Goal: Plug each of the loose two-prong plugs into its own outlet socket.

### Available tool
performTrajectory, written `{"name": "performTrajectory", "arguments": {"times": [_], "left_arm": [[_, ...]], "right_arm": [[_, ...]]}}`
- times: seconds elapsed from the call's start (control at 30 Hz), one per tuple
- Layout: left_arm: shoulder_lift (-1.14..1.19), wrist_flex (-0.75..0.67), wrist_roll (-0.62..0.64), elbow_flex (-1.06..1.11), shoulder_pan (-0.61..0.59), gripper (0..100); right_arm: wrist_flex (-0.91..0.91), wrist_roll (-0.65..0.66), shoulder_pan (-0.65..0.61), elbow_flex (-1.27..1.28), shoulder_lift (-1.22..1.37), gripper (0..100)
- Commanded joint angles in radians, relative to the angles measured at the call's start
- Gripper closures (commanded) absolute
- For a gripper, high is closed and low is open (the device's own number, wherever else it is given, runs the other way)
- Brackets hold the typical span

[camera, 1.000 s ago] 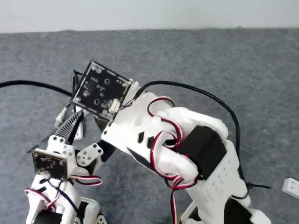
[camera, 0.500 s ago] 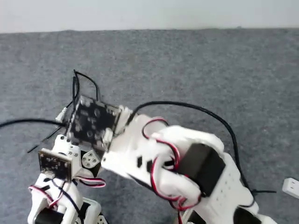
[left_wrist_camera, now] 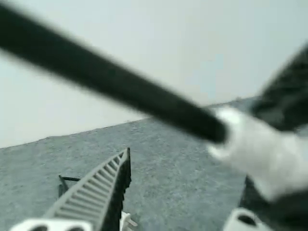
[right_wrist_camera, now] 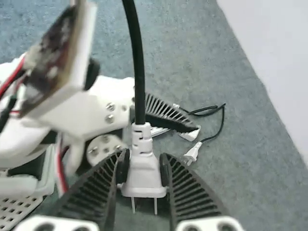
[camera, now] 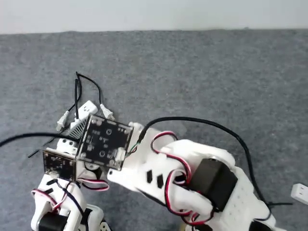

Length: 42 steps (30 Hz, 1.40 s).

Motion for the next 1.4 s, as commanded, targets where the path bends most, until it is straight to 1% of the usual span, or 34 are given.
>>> {"name": "performTrajectory", "arguments": {"times": [0.0,0.17,0.33,0.47,0.57,0.63,0.73,0.8,0.87,0.93,1.0,1.1,1.27,1.37], "left_arm": [[-0.021,0.005,-0.012,-0.013,0.048,63],[-0.021,-0.032,-0.006,-0.042,0.048,63],[-0.021,-0.081,-0.005,-0.090,0.040,63],[-0.021,-0.118,-0.005,-0.119,0.040,68],[-0.021,-0.141,-0.005,-0.127,0.040,69],[-0.021,-0.133,-0.005,-0.136,0.044,69],[-0.021,-0.074,0.003,-0.177,0.051,69],[-0.021,-0.034,0.028,-0.214,0.092,69],[-0.021,-0.005,0.028,-0.240,0.140,68],[-0.021,0.012,0.015,-0.249,0.160,68],[-0.021,0.015,-0.003,-0.254,0.160,66],[-0.021,0.060,-0.011,-0.271,0.167,63],[-0.021,0.077,-0.006,-0.318,0.169,62],[-0.021,0.077,-0.006,-0.329,0.169,62]], "right_arm": [[-0.064,0.049,0.024,-0.006,-0.028,99.1],[-0.147,0.068,0.024,-0.006,-0.028,99.1],[-0.165,0.066,0.024,-0.008,-0.064,99.1],[-0.156,0.002,0.024,-0.006,-0.136,99.1],[-0.163,-0.003,0.022,0.041,-0.199,99.1],[-0.165,0.002,0.022,0.094,-0.229,99.1],[-0.189,0.005,0.027,0.178,-0.272,99.1],[-0.231,0.006,0.028,0.221,-0.303,99.1],[-0.274,0.006,0.028,0.244,-0.326,99.1],[-0.309,0.006,0.028,0.249,-0.340,99.1],[-0.325,0.006,0.028,0.247,-0.340,99.1],[-0.337,0.006,0.030,0.247,-0.340,99.1],[-0.344,0.005,0.074,0.288,-0.341,99.1],[-0.352,0.005,0.073,0.325,-0.351,99.1]]}}
